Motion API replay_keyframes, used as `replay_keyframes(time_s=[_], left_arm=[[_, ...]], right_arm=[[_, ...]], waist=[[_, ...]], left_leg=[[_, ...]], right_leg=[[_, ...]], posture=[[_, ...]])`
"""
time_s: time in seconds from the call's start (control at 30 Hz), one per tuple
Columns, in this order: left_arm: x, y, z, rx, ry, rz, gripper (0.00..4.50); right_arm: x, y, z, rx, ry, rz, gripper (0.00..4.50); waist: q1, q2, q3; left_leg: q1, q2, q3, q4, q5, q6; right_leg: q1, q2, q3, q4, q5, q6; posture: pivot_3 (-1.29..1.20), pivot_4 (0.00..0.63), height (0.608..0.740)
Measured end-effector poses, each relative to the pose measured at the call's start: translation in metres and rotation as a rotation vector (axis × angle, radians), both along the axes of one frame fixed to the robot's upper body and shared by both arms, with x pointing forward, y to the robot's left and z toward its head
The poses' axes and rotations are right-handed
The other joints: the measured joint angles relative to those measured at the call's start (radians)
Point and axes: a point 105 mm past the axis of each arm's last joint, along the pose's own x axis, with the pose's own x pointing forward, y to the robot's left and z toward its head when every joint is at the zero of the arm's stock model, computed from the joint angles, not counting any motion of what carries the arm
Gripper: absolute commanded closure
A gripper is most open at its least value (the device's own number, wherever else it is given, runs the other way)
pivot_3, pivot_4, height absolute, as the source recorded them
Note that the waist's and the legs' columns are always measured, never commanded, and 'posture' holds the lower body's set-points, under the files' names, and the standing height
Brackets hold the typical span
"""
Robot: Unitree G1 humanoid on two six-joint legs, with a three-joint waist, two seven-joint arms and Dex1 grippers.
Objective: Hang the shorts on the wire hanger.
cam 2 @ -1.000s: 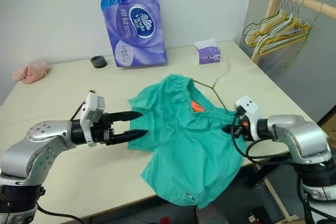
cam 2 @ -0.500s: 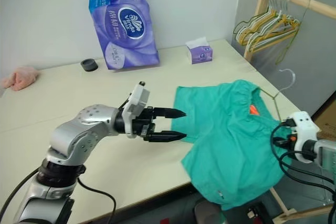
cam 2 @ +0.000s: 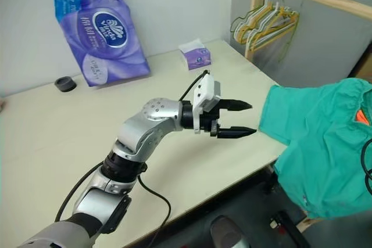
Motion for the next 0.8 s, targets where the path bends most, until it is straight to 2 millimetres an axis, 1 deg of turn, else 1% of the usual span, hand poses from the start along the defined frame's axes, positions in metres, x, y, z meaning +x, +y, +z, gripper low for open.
replay_keyframes(time_s=[0.07, 0.13, 0.17, 0.23, 0.3, 0.37, 0.5, 0.6, 0.67, 0.8], left_arm=[[0.009, -0.011, 0.011, -0.014, -0.043, 0.045, 0.97], [0.010, -0.020, 0.019, -0.024, -0.094, 0.048, 0.97], [0.012, -0.022, 0.021, -0.025, -0.123, 0.059, 0.97], [0.015, -0.027, 0.022, -0.034, -0.130, 0.076, 0.97], [0.017, -0.032, 0.021, -0.042, -0.115, 0.093, 0.97], [0.017, -0.037, 0.021, -0.046, -0.108, 0.095, 0.97], [0.017, -0.043, 0.026, -0.050, -0.132, 0.107, 0.97], [0.017, -0.046, 0.032, -0.054, -0.158, 0.107, 0.97], [0.015, -0.048, 0.035, -0.060, -0.174, 0.102, 0.97], [0.014, -0.051, 0.034, -0.062, -0.167, 0.094, 0.97]], right_arm=[[0.019, -0.001, 0.029, -0.068, -0.078, 0.029, 4.50], [0.032, -0.002, 0.053, -0.125, -0.145, 0.044, 4.50], [0.038, -0.004, 0.062, -0.139, -0.168, 0.046, 4.50], [0.043, -0.016, 0.073, -0.171, -0.192, 0.009, 4.50], [0.050, -0.025, 0.078, -0.169, -0.210, -0.022, 4.50], [0.056, -0.033, 0.078, -0.162, -0.214, -0.053, 4.50], [0.066, -0.043, 0.077, -0.114, -0.213, -0.111, 4.50], [0.069, -0.051, 0.079, -0.070, -0.219, -0.165, 4.50], [0.071, -0.052, 0.079, -0.037, -0.221, -0.181, 4.50], [0.072, -0.053, 0.078, 0.033, -0.216, -0.215, 4.50]], waist=[[-0.016, 0.004, 0.012], [-0.020, 0.005, 0.021], [-0.021, 0.004, 0.024], [-0.012, 0.002, 0.033], [-0.001, 0.000, 0.045], [0.009, 0.002, 0.055], [0.027, 0.007, 0.077], [0.035, 0.010, 0.089], [0.038, 0.011, 0.096], [0.045, 0.011, 0.105]], left_leg=[[0.003, -0.003, 0.005, 0.000, -0.002, 0.003], [0.007, -0.003, 0.006, 0.000, -0.005, 0.008], [0.007, -0.002, 0.006, 0.000, -0.006, 0.009], [0.007, -0.003, 0.008, 0.000, -0.006, 0.010], [0.006, -0.003, 0.009, 0.002, -0.007, 0.011], [0.006, -0.004, 0.011, 0.002, -0.007, 0.011], [0.006, -0.004, 0.013, 0.001, -0.007, 0.011], [0.006, -0.004, 0.017, 0.001, -0.007, 0.011], [0.007, -0.004, 0.020, 0.001, -0.007, 0.011], [0.007, -0.004, 0.024, 0.001, -0.008, 0.012]], right_leg=[[0.005, -0.003, 0.004, -0.007, 0.002, 0.005], [0.012, -0.003, 0.004, -0.015, 0.003, 0.008], [0.012, -0.003, 0.005, -0.016, 0.004, 0.009], [0.013, -0.004, 0.006, -0.018, 0.005, 0.010], [0.013, -0.004, 0.007, -0.018, 0.006, 0.012], [0.012, -0.005, 0.009, -0.018, 0.006, 0.013], [0.011, -0.005, 0.016, -0.017, 0.007, 0.014], [0.010, -0.005, 0.020, -0.016, 0.007, 0.014], [0.009, -0.005, 0.023, -0.016, 0.007, 0.015], [0.008, -0.005, 0.028, -0.017, 0.008, 0.018]], posture=[[-0.57, 0.170, 0.740], [-0.55, 0.180, 0.740], [-0.54, 0.186, 0.740], [-0.53, 0.191, 0.740], [-0.52, 0.203, 0.740], [-0.51, 0.213, 0.740], [-0.50, 0.227, 0.740], [-0.50, 0.234, 0.740], [-0.50, 0.238, 0.740], [-0.51, 0.241, 0.740]])
